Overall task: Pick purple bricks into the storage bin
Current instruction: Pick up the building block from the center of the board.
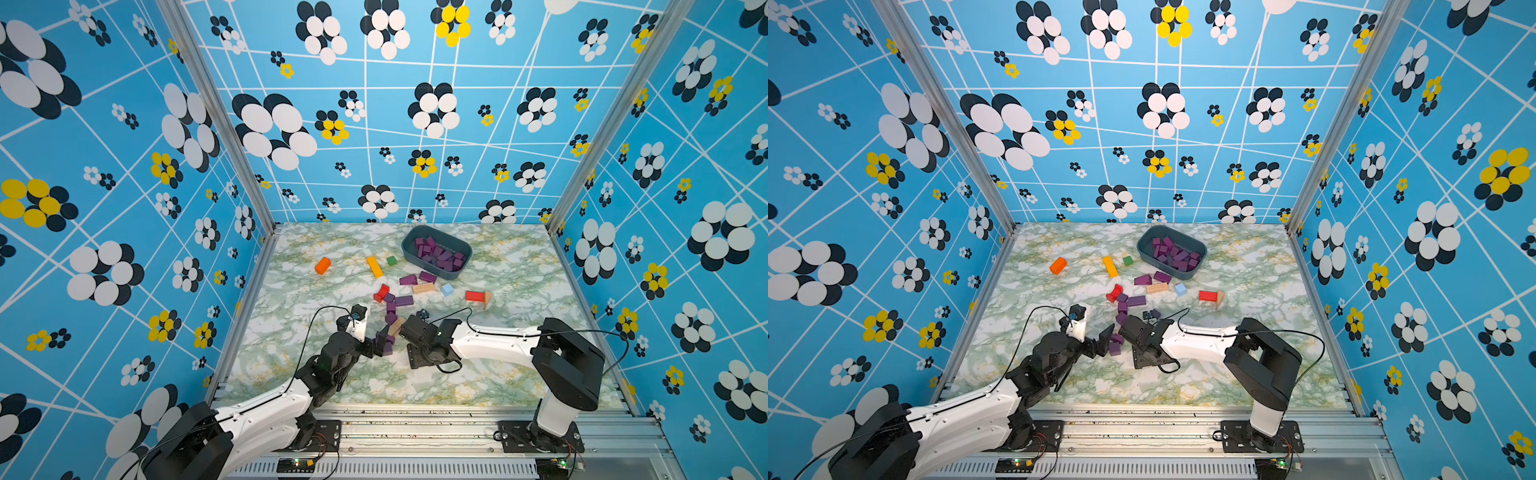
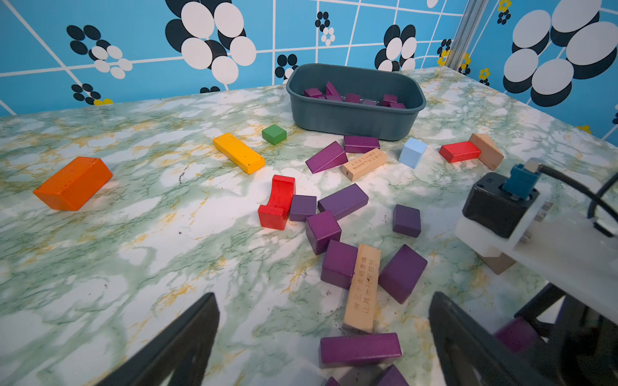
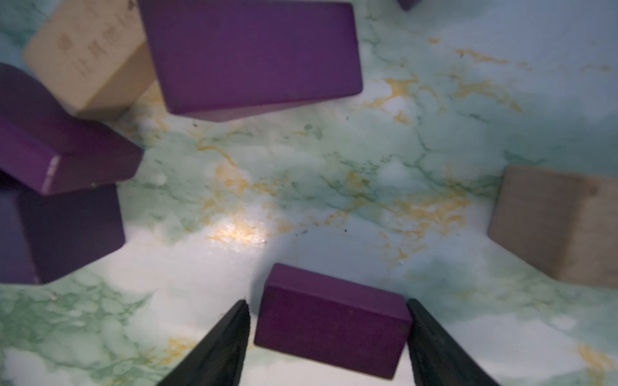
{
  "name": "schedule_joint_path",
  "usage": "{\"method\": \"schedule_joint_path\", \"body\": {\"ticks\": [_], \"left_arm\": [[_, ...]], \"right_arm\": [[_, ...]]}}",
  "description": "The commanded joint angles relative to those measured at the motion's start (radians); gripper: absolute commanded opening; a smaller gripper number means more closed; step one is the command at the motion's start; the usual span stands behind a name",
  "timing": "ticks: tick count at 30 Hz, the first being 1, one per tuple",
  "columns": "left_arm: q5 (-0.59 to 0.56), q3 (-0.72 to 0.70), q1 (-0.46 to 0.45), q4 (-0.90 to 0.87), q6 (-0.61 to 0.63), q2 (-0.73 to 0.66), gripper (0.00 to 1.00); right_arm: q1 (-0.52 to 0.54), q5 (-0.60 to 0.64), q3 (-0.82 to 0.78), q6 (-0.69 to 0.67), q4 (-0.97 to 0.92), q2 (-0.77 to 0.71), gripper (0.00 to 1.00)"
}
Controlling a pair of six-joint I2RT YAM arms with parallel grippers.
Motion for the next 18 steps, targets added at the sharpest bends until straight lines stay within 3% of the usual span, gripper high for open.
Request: {"method": "schedule_joint_path", "body": {"ticks": [1,4,7,13,18], "left_arm": [[-0.017,0.017,-0.002,0.007,-0.010,0.011,1.00],[-0.018,0.017,-0.001,0.004,-0.012,0.013,1.00],[-0.020,0.019,-0.001,0.002,-0.012,0.016,0.99],[-0.020,0.020,0.002,0.002,-0.017,0.025,0.99],[-0.023,0.022,0.004,0.004,-0.019,0.032,0.99]], "right_arm": [[-0.002,0.021,0.011,-0.023,-0.045,0.046,0.74],[-0.007,0.019,0.012,-0.025,-0.036,0.051,0.70],[-0.012,0.020,0.003,-0.025,-0.030,0.044,0.59],[-0.029,0.023,-0.031,-0.029,0.008,-0.002,0.56],[-0.073,-0.055,-0.067,-0.057,0.102,-0.060,0.53]]}}
